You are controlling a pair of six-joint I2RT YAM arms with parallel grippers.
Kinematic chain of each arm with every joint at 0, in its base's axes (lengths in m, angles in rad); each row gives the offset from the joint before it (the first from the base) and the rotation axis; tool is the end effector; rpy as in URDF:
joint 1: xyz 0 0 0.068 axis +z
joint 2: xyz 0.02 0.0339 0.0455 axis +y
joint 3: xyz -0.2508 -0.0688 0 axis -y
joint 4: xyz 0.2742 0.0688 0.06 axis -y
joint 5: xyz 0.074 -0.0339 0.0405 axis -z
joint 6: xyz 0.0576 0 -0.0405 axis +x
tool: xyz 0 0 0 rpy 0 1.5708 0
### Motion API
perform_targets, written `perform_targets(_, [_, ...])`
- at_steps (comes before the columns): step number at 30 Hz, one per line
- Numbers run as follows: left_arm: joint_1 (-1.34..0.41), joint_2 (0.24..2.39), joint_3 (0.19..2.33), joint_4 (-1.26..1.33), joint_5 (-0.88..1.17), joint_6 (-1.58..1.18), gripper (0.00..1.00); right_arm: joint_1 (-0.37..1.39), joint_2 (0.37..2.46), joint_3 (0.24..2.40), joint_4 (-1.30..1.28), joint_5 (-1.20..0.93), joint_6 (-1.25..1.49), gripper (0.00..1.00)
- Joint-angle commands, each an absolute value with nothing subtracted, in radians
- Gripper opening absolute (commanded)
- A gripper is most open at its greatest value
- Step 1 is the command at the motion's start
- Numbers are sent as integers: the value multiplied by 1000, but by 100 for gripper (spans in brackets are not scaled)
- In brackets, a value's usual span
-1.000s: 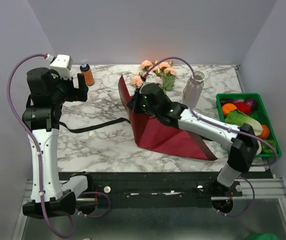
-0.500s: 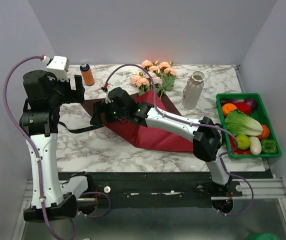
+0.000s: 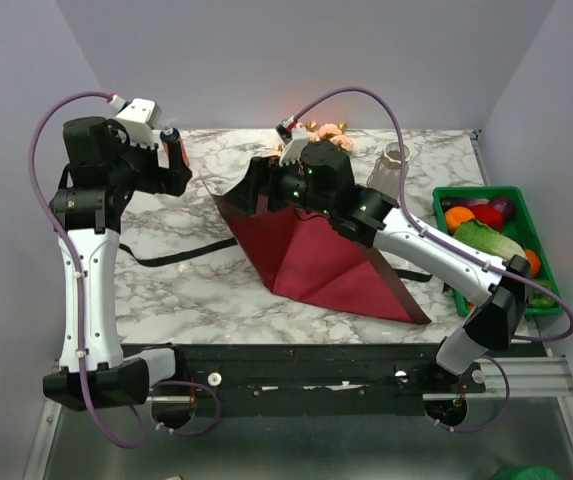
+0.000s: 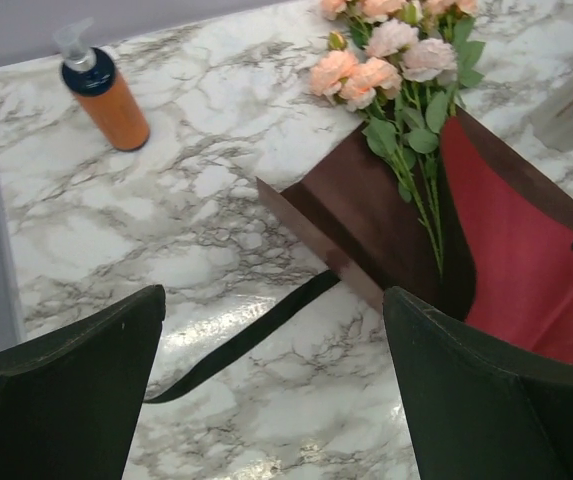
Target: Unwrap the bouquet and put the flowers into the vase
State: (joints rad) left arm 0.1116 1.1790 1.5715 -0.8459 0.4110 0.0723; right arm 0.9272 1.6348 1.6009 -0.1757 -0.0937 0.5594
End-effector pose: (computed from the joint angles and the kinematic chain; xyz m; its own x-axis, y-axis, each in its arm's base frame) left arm 0.2695 0.0070 0.4501 -0.4158 0.0200 -0.9093 0.2856 0.9521 -0.1096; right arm 0.2601 0.3557 0.3871 -0.5576 0.1371 -0.8187 -0.6553 0.5327 0.5356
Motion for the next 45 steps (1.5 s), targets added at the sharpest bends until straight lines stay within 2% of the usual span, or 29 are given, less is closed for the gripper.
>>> perform_targets(1, [8,1233,1651,-905,505,107,99,943,1687,1566,-201,-103,566,100])
perform_targets(6, [-196,1250,1670,-925,446,183,99,882,1559,1410,-184,-26,580,100])
perform_targets(14, [-314,1460,1747,-907,411,205,99,732,1167,999,-155,-9,604,100])
perform_targets(18, [-342,1595,1755,-907,429,235,99,663,1001,899,-181,-32,600,100])
perform_targets(22, [-344,1783,1822,-956,494,267,99,644,925,877,-233,-52,586,100])
perform_targets(31, [-341,2032,1974,-1023,514,342,99,635,854,867,-262,-104,598,100])
perform_targets(39, [-339,2140,1979,-1019,462,380,99,632,854,891,-256,-143,601,100])
perform_targets(45, [-339,2187,1985,-1032,509,391,99,630,851,899,-256,-156,601,100])
